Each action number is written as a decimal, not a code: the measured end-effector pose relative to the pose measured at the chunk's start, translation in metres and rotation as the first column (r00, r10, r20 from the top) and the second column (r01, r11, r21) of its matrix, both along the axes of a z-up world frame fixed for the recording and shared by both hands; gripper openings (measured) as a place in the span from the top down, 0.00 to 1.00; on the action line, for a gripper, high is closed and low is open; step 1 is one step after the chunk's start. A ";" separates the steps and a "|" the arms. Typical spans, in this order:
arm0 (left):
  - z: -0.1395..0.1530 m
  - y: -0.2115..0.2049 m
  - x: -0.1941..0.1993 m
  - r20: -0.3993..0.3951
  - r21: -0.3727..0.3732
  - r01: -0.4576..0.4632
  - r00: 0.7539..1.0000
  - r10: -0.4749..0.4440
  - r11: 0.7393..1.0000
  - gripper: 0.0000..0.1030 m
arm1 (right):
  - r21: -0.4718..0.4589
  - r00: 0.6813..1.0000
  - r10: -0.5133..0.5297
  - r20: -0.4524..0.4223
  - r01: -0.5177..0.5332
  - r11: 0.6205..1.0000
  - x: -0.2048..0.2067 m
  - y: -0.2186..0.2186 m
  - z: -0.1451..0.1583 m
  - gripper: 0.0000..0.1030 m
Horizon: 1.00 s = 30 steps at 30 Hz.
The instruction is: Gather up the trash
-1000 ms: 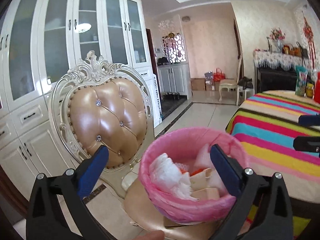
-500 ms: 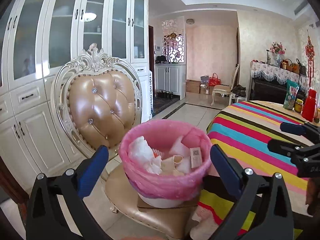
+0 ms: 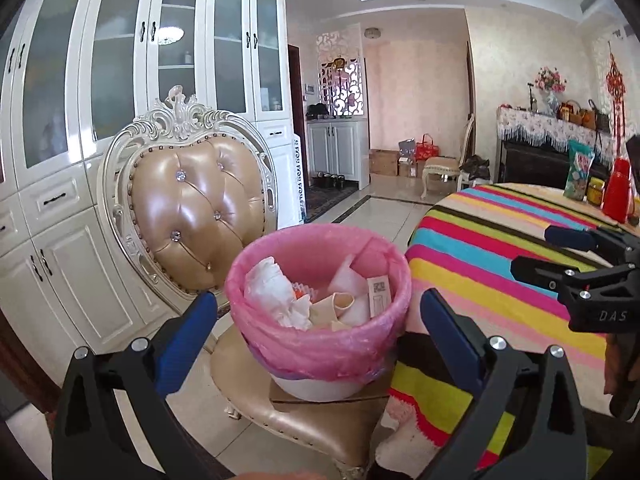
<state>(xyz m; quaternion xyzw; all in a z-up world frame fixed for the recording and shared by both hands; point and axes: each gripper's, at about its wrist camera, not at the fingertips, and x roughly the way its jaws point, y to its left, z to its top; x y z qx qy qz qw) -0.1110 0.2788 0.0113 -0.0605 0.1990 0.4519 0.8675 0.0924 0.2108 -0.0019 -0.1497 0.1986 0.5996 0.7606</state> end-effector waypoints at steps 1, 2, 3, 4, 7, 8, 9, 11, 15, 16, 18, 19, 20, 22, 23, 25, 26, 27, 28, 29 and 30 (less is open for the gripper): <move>-0.001 0.000 -0.001 -0.001 -0.002 -0.002 1.000 0.002 1.000 0.05 | -0.003 1.000 0.001 0.000 -0.001 1.000 -0.001 0.001 -0.001 0.18; -0.002 0.000 -0.001 0.000 -0.006 0.000 1.000 0.000 1.000 0.05 | -0.002 1.000 0.004 -0.004 -0.004 1.000 -0.001 0.001 -0.002 0.18; -0.004 0.000 -0.002 -0.002 -0.011 -0.001 1.000 0.001 1.000 0.05 | -0.002 1.000 0.007 -0.007 -0.007 1.000 -0.001 0.002 -0.003 0.18; -0.004 0.001 -0.002 -0.004 -0.011 -0.002 1.000 0.002 1.000 0.05 | -0.003 1.000 0.009 -0.006 -0.009 1.000 -0.002 0.002 -0.003 0.18; -0.006 0.001 -0.004 -0.012 -0.012 -0.007 1.000 0.007 1.000 0.05 | 0.000 1.000 0.015 -0.005 -0.015 1.000 -0.004 0.002 -0.003 0.18; -0.006 0.002 -0.004 -0.012 -0.016 -0.009 1.000 0.008 1.000 0.05 | 0.001 1.000 0.021 -0.009 -0.021 1.000 -0.005 0.002 -0.003 0.18; -0.007 0.002 -0.005 -0.012 -0.020 -0.010 1.000 0.009 1.000 0.05 | 0.000 1.000 0.023 -0.009 -0.023 1.000 -0.005 0.002 -0.003 0.18; -0.008 0.003 -0.006 -0.011 -0.027 -0.012 1.000 0.011 1.000 0.05 | -0.002 1.000 0.030 -0.006 -0.030 1.000 -0.008 0.003 -0.003 0.18; -0.009 0.005 -0.011 -0.012 -0.039 -0.016 1.000 0.016 0.999 0.05 | -0.004 0.999 0.039 -0.005 -0.039 0.999 -0.011 0.004 -0.003 0.18; -0.010 0.005 -0.011 -0.011 -0.040 -0.018 1.000 0.018 0.999 0.05 | -0.004 0.999 0.042 -0.006 -0.042 0.999 -0.012 0.004 -0.003 0.18; -0.009 0.005 -0.014 -0.009 -0.040 -0.025 1.000 0.025 0.999 0.05 | -0.004 0.999 0.045 0.000 -0.045 0.999 -0.015 0.004 -0.003 0.18; -0.008 0.005 -0.015 -0.007 -0.040 -0.028 1.000 0.028 0.999 0.05 | -0.004 0.999 0.048 0.000 -0.048 0.999 -0.016 0.004 -0.003 0.18; -0.008 0.005 -0.017 -0.006 -0.041 -0.031 1.000 0.031 0.999 0.05 | -0.002 0.999 0.051 -0.001 -0.051 0.999 -0.017 0.004 -0.002 0.18; -0.007 0.005 -0.019 -0.002 -0.042 -0.036 0.999 0.036 0.998 0.05 | -0.001 0.999 0.054 -0.002 -0.054 0.999 -0.018 0.005 -0.002 0.18; -0.006 0.005 -0.020 -0.001 -0.041 -0.038 0.999 0.038 0.998 0.05 | 0.000 0.998 0.057 -0.001 -0.057 0.998 -0.019 0.005 -0.001 0.18; -0.006 0.004 -0.022 -0.002 -0.039 -0.041 0.999 0.041 0.998 0.05 | 0.001 0.998 0.059 0.000 -0.059 0.998 -0.020 0.005 -0.001 0.18; -0.007 0.004 -0.023 -0.003 -0.039 -0.044 0.999 0.044 0.998 0.05 | 0.000 0.998 0.059 0.002 -0.059 0.998 -0.021 0.005 -0.001 0.18; -0.007 0.003 -0.023 -0.004 -0.040 -0.044 0.999 0.044 0.998 0.05 | -0.001 0.998 0.059 0.002 -0.059 0.998 -0.021 0.005 -0.001 0.18; -0.008 0.003 -0.024 -0.005 -0.041 -0.044 0.999 0.044 0.998 0.05 | -0.001 0.998 0.061 0.000 -0.061 0.998 -0.021 0.005 -0.001 0.18; -0.008 0.003 -0.025 -0.005 -0.042 -0.045 0.999 0.045 0.998 0.05 | -0.001 0.998 0.062 0.002 -0.062 0.998 -0.022 0.005 -0.001 0.18; -0.008 0.002 -0.025 -0.005 -0.042 -0.045 0.999 0.045 0.998 0.05 | -0.002 0.998 0.061 0.005 -0.061 0.998 -0.023 0.005 -0.001 0.18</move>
